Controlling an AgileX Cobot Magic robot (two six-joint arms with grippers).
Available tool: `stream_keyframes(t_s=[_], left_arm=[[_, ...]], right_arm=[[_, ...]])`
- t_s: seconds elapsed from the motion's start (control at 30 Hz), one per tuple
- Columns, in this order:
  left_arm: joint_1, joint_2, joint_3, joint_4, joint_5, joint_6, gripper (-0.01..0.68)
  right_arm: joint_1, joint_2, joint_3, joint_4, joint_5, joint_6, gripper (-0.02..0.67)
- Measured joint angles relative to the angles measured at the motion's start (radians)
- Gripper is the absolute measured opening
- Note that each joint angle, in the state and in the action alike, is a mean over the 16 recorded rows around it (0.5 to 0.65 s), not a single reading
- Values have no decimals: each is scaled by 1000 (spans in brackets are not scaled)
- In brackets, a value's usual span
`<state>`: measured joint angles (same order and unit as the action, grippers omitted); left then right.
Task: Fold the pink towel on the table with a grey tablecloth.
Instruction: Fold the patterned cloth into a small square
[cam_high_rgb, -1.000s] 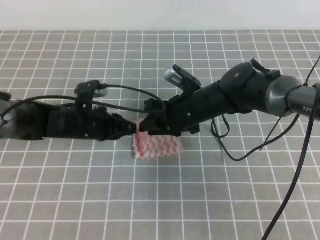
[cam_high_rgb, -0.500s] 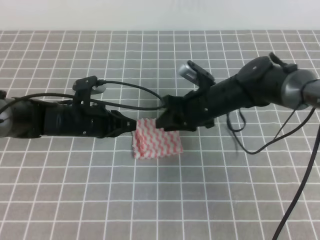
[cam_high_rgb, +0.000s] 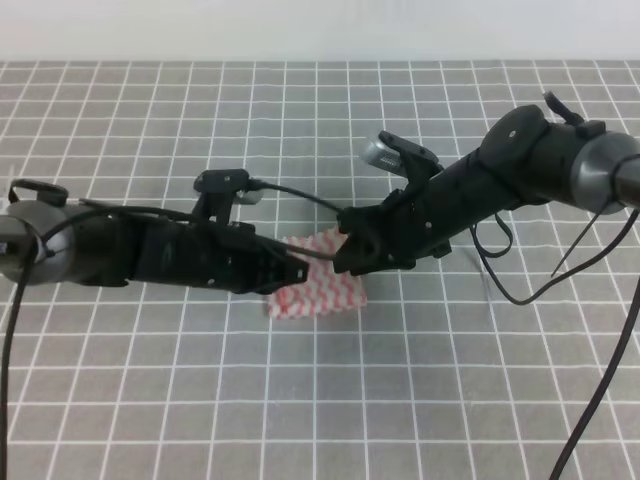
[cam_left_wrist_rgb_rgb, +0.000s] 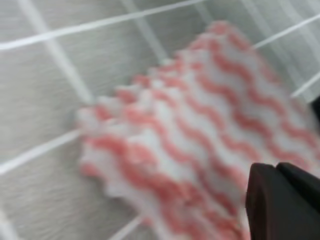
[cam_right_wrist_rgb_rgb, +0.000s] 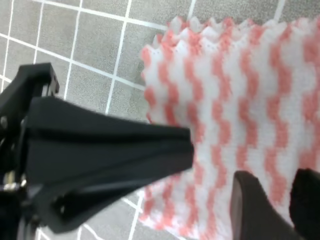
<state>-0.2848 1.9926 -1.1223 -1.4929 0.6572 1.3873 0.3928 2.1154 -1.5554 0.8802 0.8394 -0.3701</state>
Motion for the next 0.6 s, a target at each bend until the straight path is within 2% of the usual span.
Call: stream_keyframes(t_s=[0.6], left_arm=[[-12, -23, 0, 118, -115, -74, -3]], right_arm=[[0, 0, 0, -51, 20, 1, 168]])
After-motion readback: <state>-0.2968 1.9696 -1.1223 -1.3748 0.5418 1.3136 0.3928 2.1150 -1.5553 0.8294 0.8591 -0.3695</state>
